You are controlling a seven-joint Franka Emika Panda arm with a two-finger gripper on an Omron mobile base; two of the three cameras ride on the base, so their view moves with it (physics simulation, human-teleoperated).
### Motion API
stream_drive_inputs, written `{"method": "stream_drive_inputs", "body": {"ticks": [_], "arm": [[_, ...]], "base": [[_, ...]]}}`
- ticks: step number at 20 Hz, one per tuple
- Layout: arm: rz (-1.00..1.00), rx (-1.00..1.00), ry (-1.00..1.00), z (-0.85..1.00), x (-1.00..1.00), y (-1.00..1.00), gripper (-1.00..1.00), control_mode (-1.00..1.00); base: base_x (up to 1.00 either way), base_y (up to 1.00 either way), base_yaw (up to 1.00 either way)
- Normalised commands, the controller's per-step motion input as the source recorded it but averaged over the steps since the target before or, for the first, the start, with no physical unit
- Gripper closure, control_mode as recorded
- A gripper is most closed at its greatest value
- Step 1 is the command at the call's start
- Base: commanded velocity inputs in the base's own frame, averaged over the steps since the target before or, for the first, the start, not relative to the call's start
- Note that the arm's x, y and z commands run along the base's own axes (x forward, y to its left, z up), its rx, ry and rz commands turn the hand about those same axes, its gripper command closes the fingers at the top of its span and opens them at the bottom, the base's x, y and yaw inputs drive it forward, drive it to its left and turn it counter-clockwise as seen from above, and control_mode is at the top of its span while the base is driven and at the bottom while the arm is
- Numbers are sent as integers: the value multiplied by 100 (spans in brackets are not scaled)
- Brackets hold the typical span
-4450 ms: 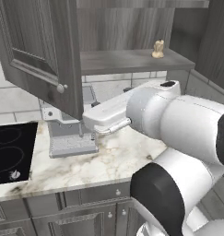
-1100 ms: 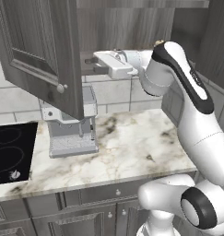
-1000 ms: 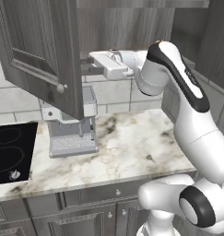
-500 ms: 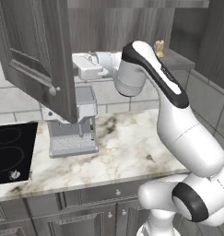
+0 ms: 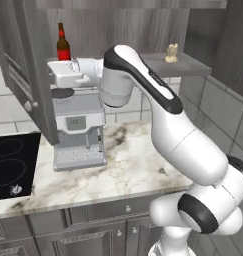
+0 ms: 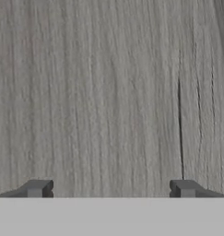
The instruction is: Get the candle and the beer from the cabinet and move them to the dining counter.
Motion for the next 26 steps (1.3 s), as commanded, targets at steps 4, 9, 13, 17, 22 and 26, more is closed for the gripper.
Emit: {"method": "stream_drive_inputs", "body": {"ticks": [4,9,13,17,22,26], "arm": [[0,-2,0,0,-6,60,-100,-100],[0,-2,0,0,-1,56,-100,-100],[0,-2,0,0,0,56,-100,-100],[0,0,0,0,5,49,-100,-100],[0,0,0,0,14,45,-100,-100],[0,0,0,0,13,40,-100,-100]], "base": [[0,0,0],[0,0,0],[0,0,0],[0,0,0],[0,0,0],[0,0,0]]}}
